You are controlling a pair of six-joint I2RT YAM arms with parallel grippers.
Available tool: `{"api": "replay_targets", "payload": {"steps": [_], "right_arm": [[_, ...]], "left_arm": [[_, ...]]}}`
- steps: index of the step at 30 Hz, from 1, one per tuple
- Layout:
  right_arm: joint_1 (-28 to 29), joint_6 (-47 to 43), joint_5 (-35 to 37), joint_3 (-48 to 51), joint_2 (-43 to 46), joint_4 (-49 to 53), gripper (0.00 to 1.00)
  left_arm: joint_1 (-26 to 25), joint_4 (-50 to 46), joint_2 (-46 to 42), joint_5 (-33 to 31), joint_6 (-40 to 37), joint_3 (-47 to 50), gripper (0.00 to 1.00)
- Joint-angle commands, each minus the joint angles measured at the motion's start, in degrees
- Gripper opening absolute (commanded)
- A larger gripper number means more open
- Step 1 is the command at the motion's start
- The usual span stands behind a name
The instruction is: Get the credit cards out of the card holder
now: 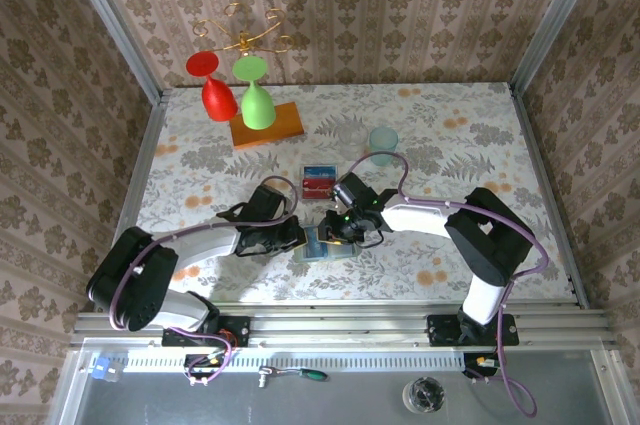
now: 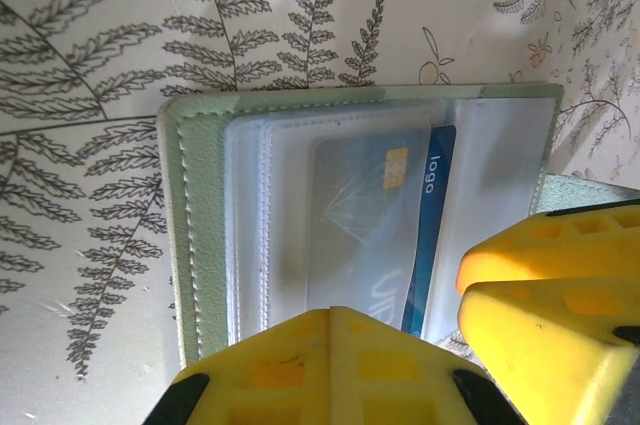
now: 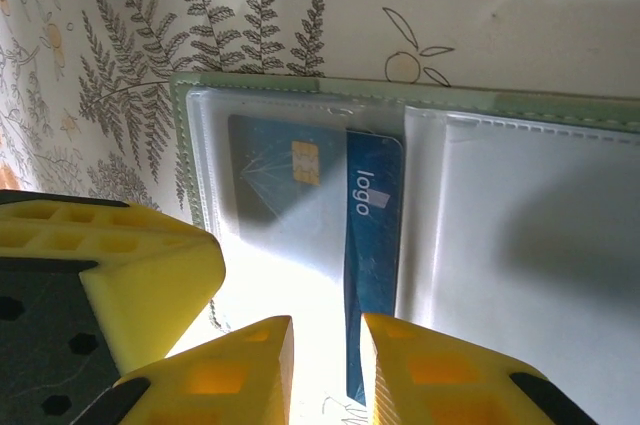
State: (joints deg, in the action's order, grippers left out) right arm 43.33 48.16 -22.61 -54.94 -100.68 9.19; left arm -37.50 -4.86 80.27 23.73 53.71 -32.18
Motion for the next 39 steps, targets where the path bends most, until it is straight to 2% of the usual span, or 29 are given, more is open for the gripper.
{"api": "replay_targets", "payload": {"steps": [1, 16, 29, 39], "right_arm": [[-0.3, 0.2, 1.2, 0.9, 1.5, -0.7, 0.26], [-1.1, 1.5, 0.7, 2.8, 1.2, -2.7, 0.26], [-2.0, 4.1, -3.5, 4.7, -0.8, -8.6, 0.24], [-2.1, 3.9, -3.3, 4.6, -2.3, -7.9, 0.24]], "left_arm": [[-0.2, -2.8, 0.9, -1.4, -1.0, -0.8, 0.00], [0.2, -5.1, 2.9, -3.0, -2.2, -1.4, 0.00], [0.7, -4.5, 3.8, -2.1, -2.5, -1.9, 0.00], [0.6, -4.8, 4.0, -2.2, -2.3, -1.8, 0.00]]}}
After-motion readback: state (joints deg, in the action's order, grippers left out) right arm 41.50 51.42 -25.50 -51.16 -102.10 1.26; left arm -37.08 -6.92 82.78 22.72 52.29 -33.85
